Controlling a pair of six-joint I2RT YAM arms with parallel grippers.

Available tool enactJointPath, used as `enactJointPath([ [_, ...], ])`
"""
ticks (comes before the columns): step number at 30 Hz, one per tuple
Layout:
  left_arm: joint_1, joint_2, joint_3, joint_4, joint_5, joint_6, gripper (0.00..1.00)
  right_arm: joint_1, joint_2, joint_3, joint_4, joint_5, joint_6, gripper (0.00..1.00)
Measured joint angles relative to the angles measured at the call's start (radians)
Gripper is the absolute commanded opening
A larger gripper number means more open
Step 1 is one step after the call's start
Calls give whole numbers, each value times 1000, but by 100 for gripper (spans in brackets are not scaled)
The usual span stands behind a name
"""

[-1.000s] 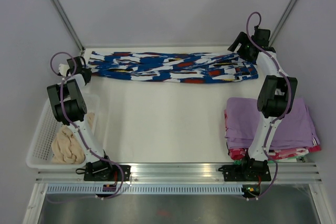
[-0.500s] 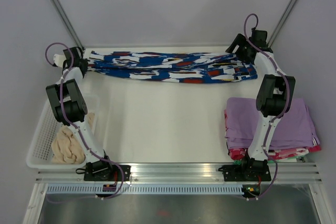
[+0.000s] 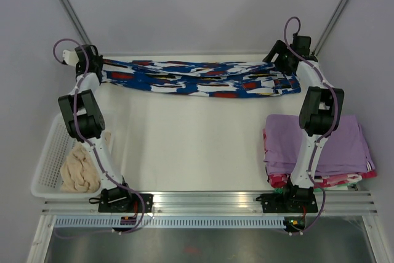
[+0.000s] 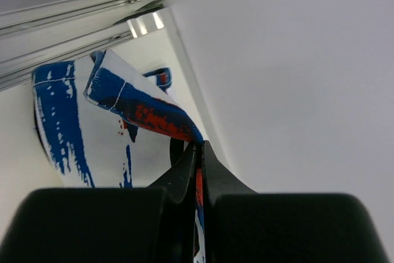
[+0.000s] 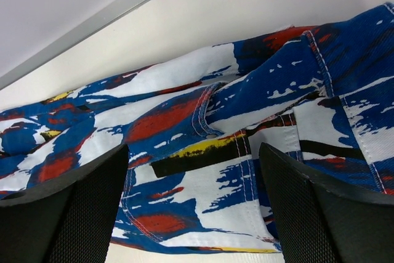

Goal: Fold and stack the trousers
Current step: Fold the trousers

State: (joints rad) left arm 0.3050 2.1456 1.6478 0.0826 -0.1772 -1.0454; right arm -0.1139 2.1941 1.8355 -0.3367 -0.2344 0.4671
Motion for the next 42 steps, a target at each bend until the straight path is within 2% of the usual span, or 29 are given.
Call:
enactJointPath([
  [8,-35,202,343,-171,-60,-40,3,0,0,8,5,26,5,93],
  [17,-34,303,418,-253,-104,-82,6,0,37,44,54,59,47,92],
  [24,-34,365,461,-235,-103,-91,8,0,197,175,92,56,106,92],
  [27,-35,393,494,-227,-101,-95,11,0,267,247,93,53,124,92],
  [30,-36,413,518,-205,-100,-102,27,0,321,305,108,53,144,92],
  [32,-36,422,523,-184,-99,-107,42,0,339,325,129,54,166,92],
  [34,-36,430,532,-170,-89,-111,51,1,345,328,163,53,192,92],
  [39,-36,431,534,-129,-55,-101,64,0,358,340,284,46,264,92],
  [40,-36,431,534,-123,-48,-97,69,0,359,341,309,43,279,92],
  [42,-35,429,528,-103,-27,-85,73,0,365,349,347,35,304,92],
])
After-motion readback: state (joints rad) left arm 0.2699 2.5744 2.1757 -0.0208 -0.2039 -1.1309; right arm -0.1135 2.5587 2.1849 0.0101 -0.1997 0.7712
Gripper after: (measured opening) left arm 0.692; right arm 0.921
